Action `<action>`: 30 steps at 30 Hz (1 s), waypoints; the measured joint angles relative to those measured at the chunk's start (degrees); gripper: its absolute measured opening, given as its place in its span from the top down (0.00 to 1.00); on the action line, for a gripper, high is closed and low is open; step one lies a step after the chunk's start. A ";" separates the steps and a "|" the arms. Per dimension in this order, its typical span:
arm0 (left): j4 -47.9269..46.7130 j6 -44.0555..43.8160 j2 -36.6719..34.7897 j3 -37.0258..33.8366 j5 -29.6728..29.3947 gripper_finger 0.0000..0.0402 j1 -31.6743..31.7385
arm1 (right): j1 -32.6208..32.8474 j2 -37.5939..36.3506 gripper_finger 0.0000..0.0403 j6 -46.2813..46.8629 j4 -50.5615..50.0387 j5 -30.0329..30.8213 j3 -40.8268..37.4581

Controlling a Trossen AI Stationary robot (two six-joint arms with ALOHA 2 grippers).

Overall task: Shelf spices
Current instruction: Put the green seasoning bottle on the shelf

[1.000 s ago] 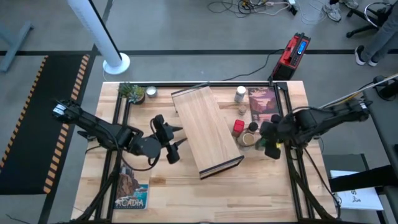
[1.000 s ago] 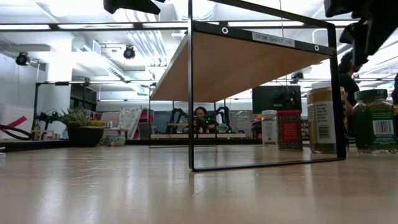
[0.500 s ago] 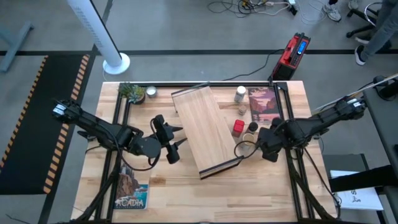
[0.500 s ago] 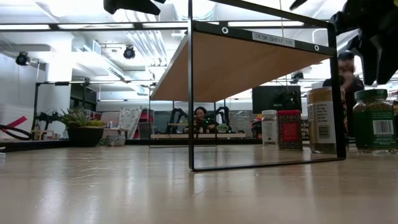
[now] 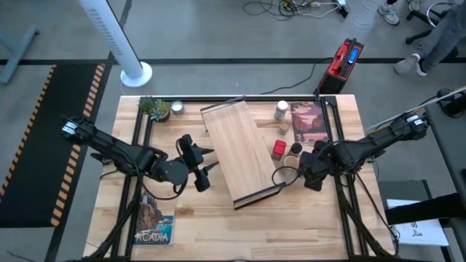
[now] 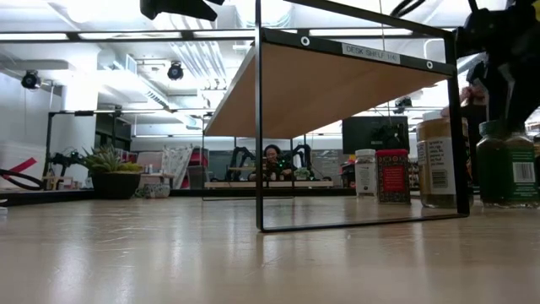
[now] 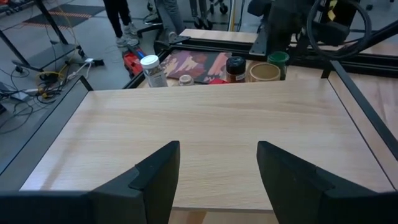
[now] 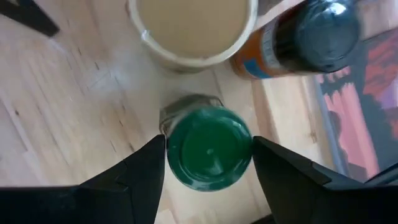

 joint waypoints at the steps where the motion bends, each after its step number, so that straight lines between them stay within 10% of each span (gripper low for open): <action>1: 0.00 0.00 0.00 0.00 0.03 0.49 0.00 | 0.00 0.11 0.47 -0.04 0.48 0.08 -0.41; 30: -1.37 -1.12 0.02 -0.09 0.57 0.49 0.00 | -4.28 0.18 0.56 -3.96 8.99 -3.80 -6.43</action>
